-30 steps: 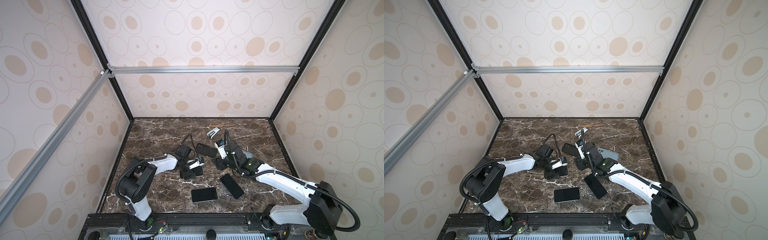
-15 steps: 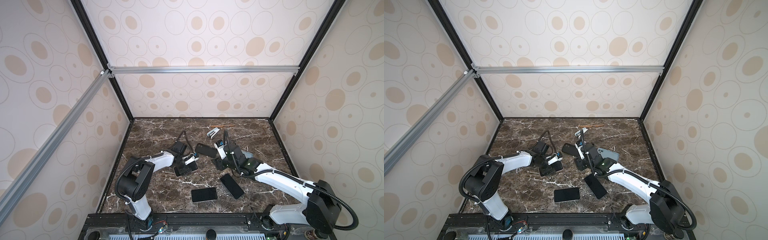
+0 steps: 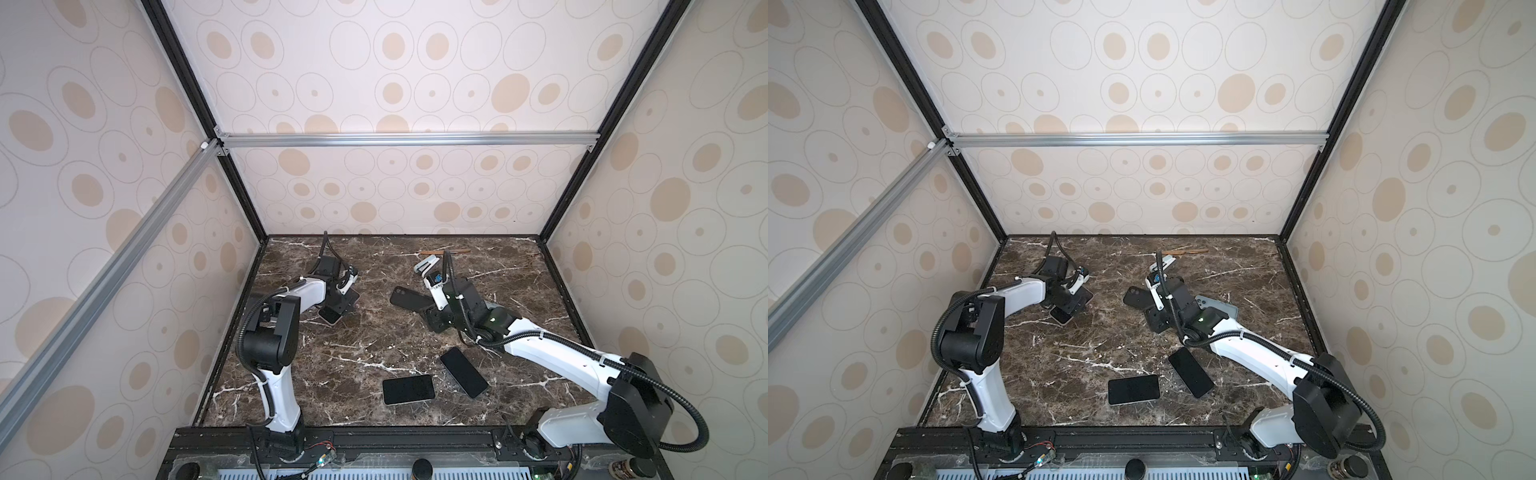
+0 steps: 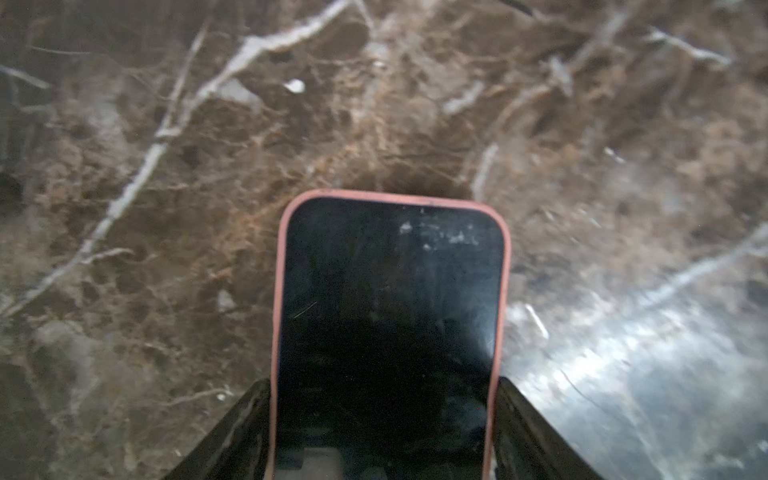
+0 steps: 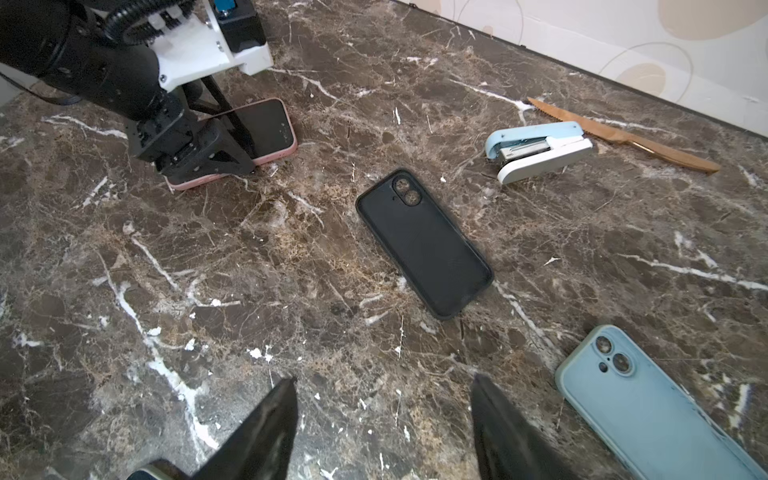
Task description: Put the phone into the phone case
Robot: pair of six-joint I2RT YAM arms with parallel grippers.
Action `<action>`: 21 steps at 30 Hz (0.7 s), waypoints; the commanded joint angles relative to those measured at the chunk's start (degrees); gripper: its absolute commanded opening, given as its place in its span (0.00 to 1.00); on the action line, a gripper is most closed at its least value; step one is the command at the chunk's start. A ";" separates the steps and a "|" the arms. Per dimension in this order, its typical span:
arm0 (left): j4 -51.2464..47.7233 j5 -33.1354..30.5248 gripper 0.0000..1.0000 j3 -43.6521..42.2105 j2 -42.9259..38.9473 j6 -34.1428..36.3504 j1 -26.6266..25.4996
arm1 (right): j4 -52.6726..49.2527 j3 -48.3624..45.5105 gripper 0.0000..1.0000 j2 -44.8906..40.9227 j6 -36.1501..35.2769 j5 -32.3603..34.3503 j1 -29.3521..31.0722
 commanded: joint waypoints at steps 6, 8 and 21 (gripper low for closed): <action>-8.55 -4.46 0.66 8.81 12.81 -3.76 2.33 | -0.68 1.06 0.68 -0.25 0.56 1.47 -0.20; -8.88 -3.18 0.66 11.16 14.13 -3.93 2.57 | -0.93 1.09 0.68 -0.44 1.16 1.09 -0.22; -9.91 -5.17 0.71 24.30 22.13 -4.24 2.65 | -6.48 3.34 0.69 -2.08 1.26 1.32 -0.17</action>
